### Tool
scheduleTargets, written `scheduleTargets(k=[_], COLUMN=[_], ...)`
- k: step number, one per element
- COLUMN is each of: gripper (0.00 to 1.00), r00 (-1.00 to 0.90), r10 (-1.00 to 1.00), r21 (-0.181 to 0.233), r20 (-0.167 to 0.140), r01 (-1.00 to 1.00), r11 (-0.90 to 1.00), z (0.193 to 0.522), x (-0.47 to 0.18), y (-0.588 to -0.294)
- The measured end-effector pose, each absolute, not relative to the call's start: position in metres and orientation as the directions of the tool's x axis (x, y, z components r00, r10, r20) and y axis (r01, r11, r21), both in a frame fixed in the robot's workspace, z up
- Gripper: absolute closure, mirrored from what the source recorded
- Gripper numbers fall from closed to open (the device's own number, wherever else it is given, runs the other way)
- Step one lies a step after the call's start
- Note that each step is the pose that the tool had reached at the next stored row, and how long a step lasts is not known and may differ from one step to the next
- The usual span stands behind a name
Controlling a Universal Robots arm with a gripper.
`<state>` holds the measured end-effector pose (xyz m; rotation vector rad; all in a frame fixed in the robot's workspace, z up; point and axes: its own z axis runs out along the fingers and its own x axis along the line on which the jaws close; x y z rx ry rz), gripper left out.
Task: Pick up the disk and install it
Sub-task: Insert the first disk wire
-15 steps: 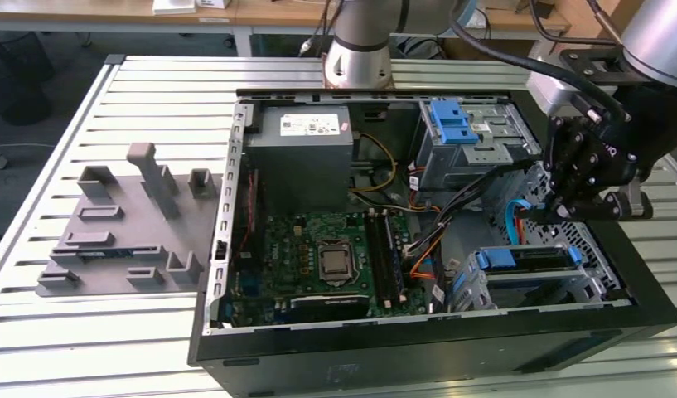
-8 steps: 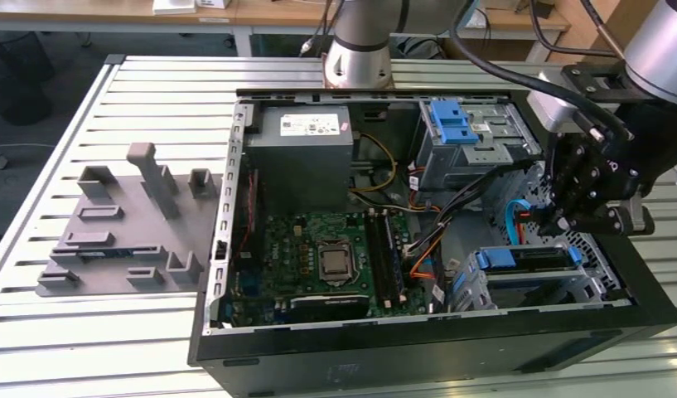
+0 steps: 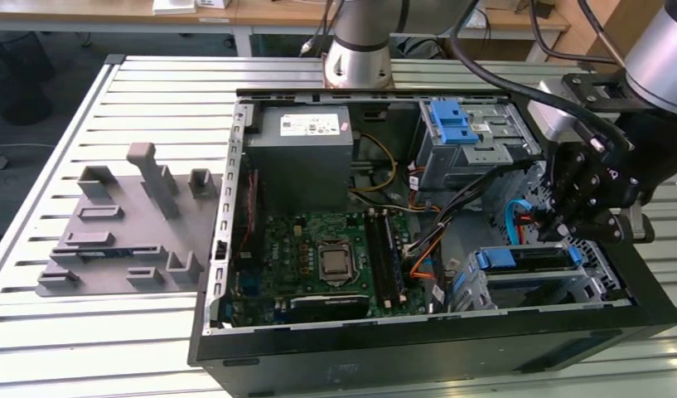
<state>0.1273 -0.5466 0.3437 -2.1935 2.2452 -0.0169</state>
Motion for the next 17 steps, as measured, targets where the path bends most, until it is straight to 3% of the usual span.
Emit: scheduleTargets(k=[6,17], gripper=[0.84,0.84], r00=[-0.023,-0.023], r10=[-1.000,-1.000], r21=[0.011,0.011], r20=[0.006,0.006], r01=[-1.000,-1.000], r11=[0.023,0.024], z=[0.3402,0.3377], x=[0.1300,0.1318], y=[-0.5471,-0.5545])
